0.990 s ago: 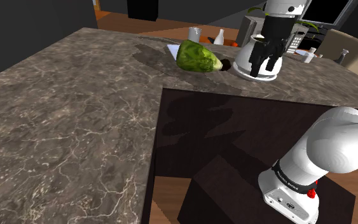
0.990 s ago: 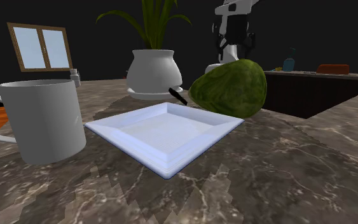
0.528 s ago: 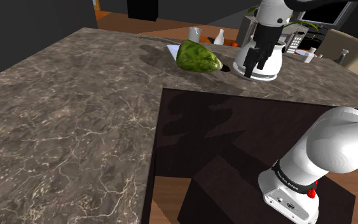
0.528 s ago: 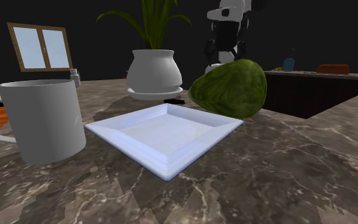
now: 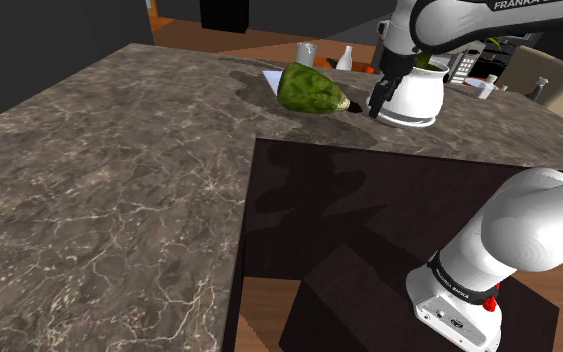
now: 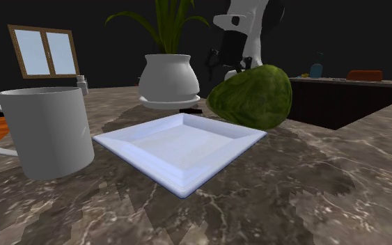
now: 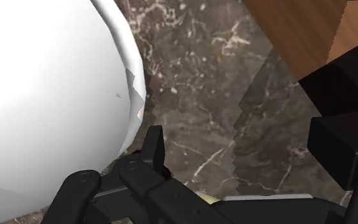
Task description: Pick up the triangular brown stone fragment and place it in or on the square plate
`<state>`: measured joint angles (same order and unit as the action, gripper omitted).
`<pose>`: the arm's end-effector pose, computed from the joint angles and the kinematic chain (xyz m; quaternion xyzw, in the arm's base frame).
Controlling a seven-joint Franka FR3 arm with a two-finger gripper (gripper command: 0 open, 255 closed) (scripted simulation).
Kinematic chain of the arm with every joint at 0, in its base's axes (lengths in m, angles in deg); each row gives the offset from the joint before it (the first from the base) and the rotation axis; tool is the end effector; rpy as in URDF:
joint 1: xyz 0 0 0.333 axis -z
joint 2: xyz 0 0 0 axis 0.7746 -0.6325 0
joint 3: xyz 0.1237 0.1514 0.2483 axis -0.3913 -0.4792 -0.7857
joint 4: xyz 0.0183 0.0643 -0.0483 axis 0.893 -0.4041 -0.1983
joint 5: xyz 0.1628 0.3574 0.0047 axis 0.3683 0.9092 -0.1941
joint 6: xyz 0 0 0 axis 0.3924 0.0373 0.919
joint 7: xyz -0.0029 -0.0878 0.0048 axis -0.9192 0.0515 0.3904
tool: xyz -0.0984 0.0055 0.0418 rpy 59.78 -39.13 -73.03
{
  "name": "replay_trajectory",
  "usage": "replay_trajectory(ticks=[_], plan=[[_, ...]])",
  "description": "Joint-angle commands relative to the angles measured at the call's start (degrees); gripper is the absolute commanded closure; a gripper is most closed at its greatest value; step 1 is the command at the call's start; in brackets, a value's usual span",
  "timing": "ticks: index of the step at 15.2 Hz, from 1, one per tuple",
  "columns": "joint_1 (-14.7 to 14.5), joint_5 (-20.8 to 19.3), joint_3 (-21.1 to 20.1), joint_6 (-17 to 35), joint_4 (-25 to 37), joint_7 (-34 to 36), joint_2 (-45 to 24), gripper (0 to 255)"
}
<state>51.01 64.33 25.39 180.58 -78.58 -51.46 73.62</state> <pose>0.3672 -0.0673 0.4986 0.9888 0.1000 0.0208 0.1086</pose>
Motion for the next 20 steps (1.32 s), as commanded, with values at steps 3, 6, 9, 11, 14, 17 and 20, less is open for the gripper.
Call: replay_trajectory(ticks=[3,6,9,11,14,17,20], plan=[[0.3,-4.5,2.1,9.2,1.8,-4.4,-6.1,0],[0.6,-7.3,3.4,15.8,3.7,-7.3,-11.0,0],[0.8,-9.5,4.4,21.2,5.8,-9.6,-15.3,0],[1.1,-9.8,4.7,22.8,5.4,-9.4,-16.4,0],[1.5,-10.3,5.2,25.2,4.9,-9.2,-18.2,0],[1.8,-10.8,5.6,27.3,4.5,-8.9,-19.8,0],[1.8,-10.8,5.6,27.3,4.5,-8.9,-19.8,0]])
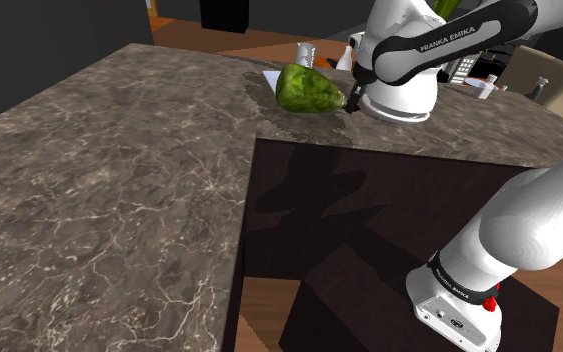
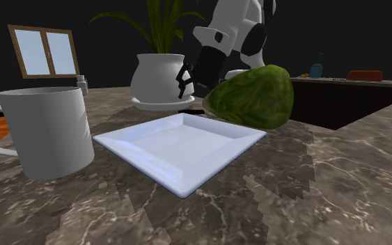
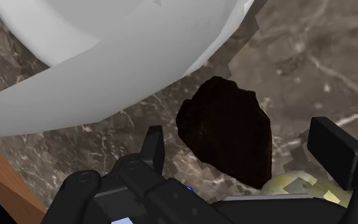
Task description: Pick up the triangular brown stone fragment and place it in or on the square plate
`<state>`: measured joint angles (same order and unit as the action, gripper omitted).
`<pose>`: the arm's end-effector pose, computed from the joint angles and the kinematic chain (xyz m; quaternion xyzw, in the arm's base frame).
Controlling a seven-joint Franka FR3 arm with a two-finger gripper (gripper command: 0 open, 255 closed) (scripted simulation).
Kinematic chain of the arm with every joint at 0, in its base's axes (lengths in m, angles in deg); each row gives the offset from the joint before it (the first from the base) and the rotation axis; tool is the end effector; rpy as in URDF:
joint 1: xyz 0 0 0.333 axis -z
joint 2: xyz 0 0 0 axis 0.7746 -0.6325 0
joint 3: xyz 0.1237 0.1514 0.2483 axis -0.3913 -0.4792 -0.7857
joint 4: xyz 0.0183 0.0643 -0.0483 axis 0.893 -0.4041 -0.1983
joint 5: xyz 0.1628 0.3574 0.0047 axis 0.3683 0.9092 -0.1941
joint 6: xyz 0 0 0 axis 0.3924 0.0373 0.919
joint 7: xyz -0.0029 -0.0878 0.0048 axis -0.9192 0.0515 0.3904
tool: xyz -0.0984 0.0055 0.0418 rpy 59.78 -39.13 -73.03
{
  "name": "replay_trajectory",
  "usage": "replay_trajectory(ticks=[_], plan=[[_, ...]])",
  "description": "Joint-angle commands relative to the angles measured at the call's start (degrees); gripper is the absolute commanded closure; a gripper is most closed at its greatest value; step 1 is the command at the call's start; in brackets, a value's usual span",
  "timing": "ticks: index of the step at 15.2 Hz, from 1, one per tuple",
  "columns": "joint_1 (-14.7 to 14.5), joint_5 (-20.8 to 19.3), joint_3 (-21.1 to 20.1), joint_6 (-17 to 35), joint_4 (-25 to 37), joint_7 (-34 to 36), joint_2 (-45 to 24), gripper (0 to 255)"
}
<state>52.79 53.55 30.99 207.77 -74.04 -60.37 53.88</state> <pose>0.4604 -0.1214 0.4381 0.9560 0.2095 0.0879 0.1858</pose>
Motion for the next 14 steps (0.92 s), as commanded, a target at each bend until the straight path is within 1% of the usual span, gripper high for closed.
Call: replay_trajectory(ticks=[1,4,5,14], plan=[[0.0,0.0,0.0,0.1,0.0,0.0,-0.1,0],[0.0,0.0,0.0,0.1,0.0,0.0,-0.1,0],[0.0,0.0,0.0,0.1,0.0,0.0,-0.1,255],[0.0,0.0,0.0,0.1,0.0,0.0,-0.1,255]])
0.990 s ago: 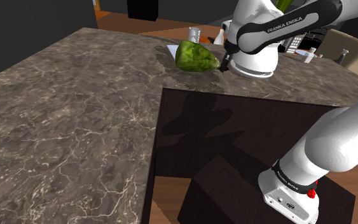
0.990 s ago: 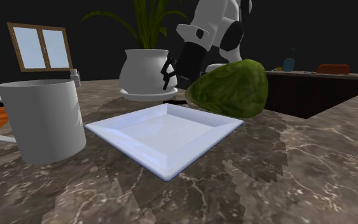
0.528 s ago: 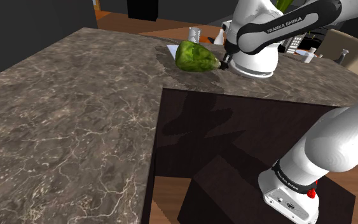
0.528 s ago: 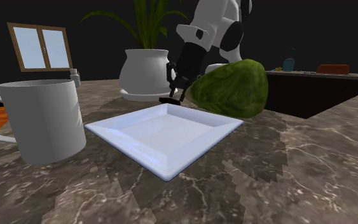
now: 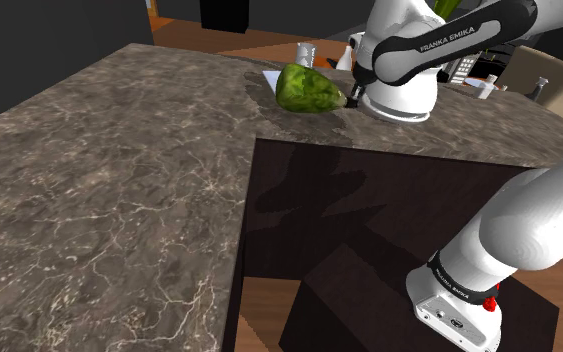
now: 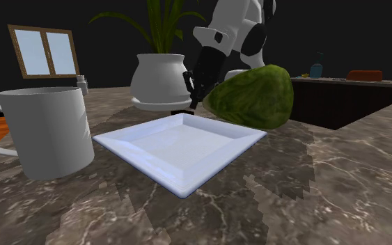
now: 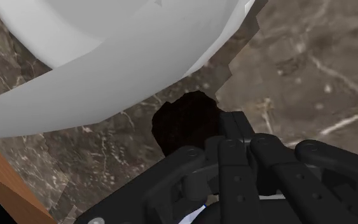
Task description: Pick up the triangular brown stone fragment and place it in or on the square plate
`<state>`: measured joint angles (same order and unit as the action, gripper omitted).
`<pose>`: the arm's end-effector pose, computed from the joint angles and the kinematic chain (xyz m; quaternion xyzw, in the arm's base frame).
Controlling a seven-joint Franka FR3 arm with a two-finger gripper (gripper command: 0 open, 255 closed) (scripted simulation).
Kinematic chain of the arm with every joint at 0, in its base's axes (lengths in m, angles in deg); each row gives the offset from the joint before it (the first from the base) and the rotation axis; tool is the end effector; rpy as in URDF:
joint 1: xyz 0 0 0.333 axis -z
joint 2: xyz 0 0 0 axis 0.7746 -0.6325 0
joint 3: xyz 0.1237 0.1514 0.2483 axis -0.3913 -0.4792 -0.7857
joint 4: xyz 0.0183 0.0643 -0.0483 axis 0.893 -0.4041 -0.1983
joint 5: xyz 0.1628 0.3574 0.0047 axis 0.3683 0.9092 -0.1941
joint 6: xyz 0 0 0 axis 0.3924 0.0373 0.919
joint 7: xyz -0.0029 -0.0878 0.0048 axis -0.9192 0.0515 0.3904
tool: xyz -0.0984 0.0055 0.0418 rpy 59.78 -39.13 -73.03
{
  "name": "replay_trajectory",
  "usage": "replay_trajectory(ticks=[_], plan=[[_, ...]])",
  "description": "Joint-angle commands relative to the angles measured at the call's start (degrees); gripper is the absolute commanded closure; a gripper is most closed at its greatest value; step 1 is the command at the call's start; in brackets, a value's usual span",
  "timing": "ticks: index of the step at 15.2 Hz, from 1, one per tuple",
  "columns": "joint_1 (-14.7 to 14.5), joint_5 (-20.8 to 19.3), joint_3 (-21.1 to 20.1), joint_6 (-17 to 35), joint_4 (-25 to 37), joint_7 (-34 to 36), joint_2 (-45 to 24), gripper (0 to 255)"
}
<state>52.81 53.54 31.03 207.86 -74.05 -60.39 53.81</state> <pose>0.4605 -0.1218 0.4376 0.9560 0.2095 0.0879 0.1858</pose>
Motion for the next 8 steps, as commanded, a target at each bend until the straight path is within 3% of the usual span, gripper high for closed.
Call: replay_trajectory(ticks=[1,4,5,8], plan=[[0.0,0.0,0.0,0.0,0.0,0.0,0.0,0],[-6.5,27.4,12.0,-13.2,16.4,-31.2,-9.2,0],[-6.7,33.2,14.1,-18.1,21.5,-37.4,-12.7,0],[-5.8,33.9,13.1,-16.0,20.3,-37.9,-13.8,0]])
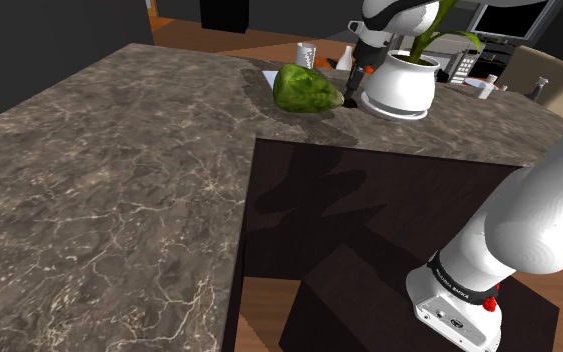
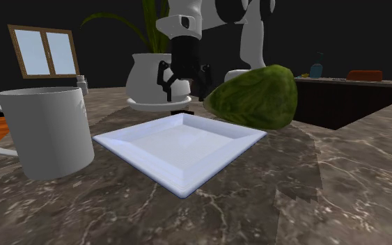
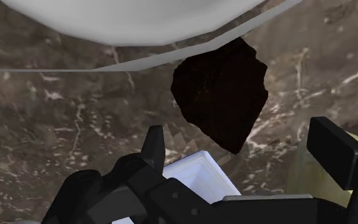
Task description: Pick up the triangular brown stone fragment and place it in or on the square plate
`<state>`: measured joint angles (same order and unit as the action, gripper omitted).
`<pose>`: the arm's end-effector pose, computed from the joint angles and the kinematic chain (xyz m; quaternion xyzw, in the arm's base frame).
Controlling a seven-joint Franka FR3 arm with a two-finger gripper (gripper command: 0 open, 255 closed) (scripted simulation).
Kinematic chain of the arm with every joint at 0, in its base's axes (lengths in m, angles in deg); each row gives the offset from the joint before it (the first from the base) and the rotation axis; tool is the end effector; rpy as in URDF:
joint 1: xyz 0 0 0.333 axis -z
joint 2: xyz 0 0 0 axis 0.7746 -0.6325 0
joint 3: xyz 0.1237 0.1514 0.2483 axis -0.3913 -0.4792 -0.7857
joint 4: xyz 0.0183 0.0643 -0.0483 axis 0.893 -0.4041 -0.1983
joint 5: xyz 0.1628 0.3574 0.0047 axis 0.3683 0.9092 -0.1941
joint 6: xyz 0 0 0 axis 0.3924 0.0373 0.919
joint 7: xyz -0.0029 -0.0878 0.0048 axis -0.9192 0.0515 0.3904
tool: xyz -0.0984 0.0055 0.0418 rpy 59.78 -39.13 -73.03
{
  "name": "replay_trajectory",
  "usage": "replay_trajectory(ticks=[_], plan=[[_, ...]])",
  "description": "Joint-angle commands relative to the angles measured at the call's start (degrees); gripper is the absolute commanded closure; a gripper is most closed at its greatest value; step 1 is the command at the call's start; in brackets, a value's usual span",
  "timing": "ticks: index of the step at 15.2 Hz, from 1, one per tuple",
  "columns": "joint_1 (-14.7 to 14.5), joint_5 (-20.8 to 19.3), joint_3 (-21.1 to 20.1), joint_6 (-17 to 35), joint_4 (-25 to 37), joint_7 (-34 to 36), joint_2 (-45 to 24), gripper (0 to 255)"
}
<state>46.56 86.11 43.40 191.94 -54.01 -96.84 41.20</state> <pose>0.5155 -0.1917 0.4639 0.9533 0.2911 0.0809 0.0032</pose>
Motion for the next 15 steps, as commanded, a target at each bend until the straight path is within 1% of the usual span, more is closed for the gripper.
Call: replay_trajectory(ticks=[1,5,12,13,15], plan=[[0.5,1.6,0.7,0.6,-0.1,-1.6,-1.6,0],[0.5,2.6,0.5,3.1,-1.4,-2.3,-3.0,0],[0.7,2.6,0.4,3.1,-1.4,-2.3,-3.0,0],[0.7,2.6,0.3,3.2,-1.4,-2.2,-3.0,255],[0.6,2.7,0.3,3.4,-1.3,-2.2,-3.4,255]])
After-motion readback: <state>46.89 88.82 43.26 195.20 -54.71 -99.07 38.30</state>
